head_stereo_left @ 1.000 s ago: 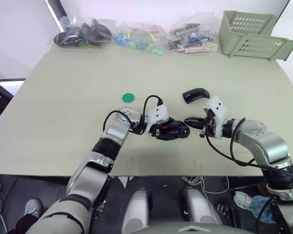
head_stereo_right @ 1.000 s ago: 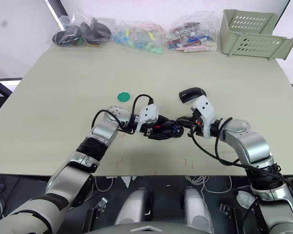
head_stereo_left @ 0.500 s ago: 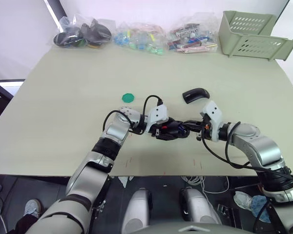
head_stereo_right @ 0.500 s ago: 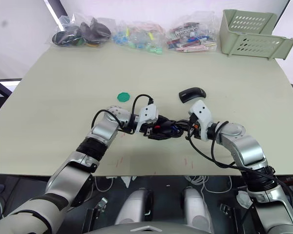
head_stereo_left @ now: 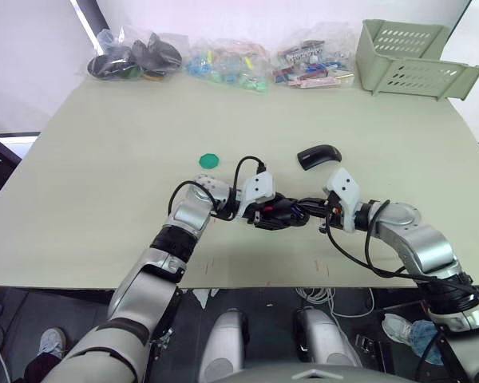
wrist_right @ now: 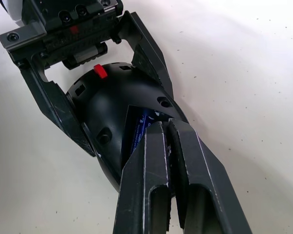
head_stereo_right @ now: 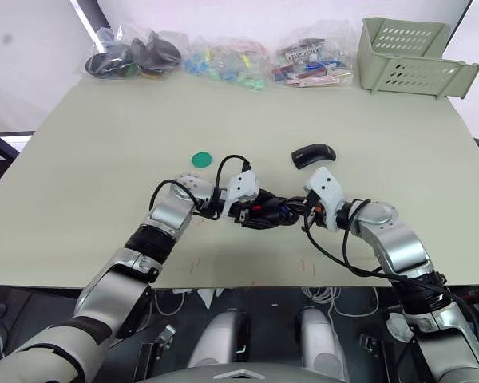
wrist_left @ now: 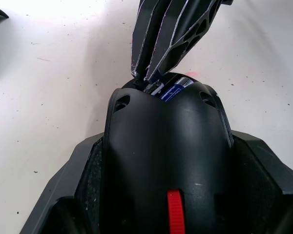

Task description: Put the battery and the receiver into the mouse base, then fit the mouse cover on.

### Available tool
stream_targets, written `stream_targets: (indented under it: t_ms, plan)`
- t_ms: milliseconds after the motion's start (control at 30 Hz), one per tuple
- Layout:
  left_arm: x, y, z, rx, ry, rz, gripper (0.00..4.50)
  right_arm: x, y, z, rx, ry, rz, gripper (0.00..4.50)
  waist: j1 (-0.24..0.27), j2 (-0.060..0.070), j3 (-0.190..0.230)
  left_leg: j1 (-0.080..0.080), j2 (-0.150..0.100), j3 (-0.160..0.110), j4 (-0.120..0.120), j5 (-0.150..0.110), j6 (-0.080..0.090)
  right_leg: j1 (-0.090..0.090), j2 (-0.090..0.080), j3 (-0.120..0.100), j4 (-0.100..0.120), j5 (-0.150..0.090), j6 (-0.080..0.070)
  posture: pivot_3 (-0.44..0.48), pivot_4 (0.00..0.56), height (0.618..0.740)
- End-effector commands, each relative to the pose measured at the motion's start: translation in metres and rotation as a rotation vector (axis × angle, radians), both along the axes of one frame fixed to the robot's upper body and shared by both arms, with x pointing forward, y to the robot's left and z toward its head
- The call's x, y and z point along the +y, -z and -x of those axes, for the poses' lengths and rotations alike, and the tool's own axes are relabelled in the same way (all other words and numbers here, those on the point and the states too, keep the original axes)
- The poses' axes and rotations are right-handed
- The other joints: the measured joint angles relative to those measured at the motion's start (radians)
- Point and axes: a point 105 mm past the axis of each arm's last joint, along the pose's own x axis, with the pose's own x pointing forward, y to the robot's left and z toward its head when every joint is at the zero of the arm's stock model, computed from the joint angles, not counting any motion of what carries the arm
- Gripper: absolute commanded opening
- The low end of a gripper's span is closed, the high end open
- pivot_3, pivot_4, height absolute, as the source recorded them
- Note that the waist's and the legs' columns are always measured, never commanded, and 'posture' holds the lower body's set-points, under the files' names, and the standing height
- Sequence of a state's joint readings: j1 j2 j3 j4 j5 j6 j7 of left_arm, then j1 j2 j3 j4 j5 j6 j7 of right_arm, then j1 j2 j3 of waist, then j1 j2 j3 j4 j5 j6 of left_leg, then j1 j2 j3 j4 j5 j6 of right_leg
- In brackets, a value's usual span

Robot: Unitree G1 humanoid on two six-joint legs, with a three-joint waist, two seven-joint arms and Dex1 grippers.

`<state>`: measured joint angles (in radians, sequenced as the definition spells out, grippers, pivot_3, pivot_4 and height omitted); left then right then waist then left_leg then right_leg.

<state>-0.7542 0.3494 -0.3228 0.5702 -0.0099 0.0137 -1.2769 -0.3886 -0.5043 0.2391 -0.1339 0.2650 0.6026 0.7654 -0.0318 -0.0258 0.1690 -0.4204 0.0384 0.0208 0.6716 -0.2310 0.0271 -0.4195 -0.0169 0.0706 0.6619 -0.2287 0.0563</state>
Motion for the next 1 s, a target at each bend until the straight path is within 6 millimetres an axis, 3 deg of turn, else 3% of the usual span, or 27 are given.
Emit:
stream_targets:
  t_ms: [33,267,500,533,667,867,1000]
  plan:
    - [-0.002,-0.006,-0.002,-0.019,0.010,0.001,2.97,-0.015,0.039,0.006,0.135,0.049,0.104,0.17,-0.001,0.000,0.000,0.001,0.000,0.000,0.000,0.000,0.000,0.002,0.000,0.000,0.000,0.000,0.000,0.000,0.150,0.740]
    - [-0.002,-0.006,-0.002,-0.019,0.012,0.002,2.97,-0.026,0.053,0.005,0.198,0.091,0.183,0.17,-0.003,-0.001,-0.001,0.006,0.000,0.000,-0.001,0.000,0.000,0.006,0.000,0.000,0.000,0.000,0.000,0.000,0.150,0.740]
    - [-0.003,-0.005,-0.002,-0.019,0.014,0.002,2.97,-0.027,0.051,0.007,0.193,0.083,0.178,0.17,-0.003,-0.002,-0.003,0.006,0.000,0.000,-0.001,0.000,0.000,0.006,0.000,0.000,-0.001,0.000,0.000,0.000,0.150,0.740]
    - [-0.004,-0.005,-0.002,-0.019,0.015,0.003,2.97,-0.024,0.043,0.006,0.163,0.066,0.136,0.17,-0.002,-0.002,-0.003,0.006,0.000,0.000,-0.001,0.000,0.000,0.006,0.000,0.000,-0.001,0.000,0.000,0.000,0.150,0.740]
    - [-0.004,-0.005,-0.003,-0.020,0.013,0.001,2.97,-0.020,-0.021,0.011,-0.024,-0.011,-0.118,0.17,0.013,-0.003,-0.002,0.005,0.000,-0.001,-0.001,0.000,0.000,0.006,-0.001,0.000,-0.002,0.000,0.000,0.000,0.150,0.740]
    - [-0.004,-0.005,-0.003,-0.022,0.015,0.000,2.97,-0.052,-0.048,0.028,-0.030,-0.061,-0.129,0.17,0.015,0.000,0.000,0.004,-0.001,0.001,-0.001,0.000,0.000,0.005,-0.001,0.001,-0.003,0.000,0.000,0.000,0.150,0.740]
    - [-0.004,-0.005,-0.003,-0.025,0.017,0.001,2.97,-0.067,-0.057,0.037,-0.034,-0.067,-0.115,2.05,0.016,0.000,0.000,0.004,0.000,0.000,-0.001,0.000,0.000,0.005,0.000,0.000,-0.003,0.000,0.000,0.000,0.150,0.740]
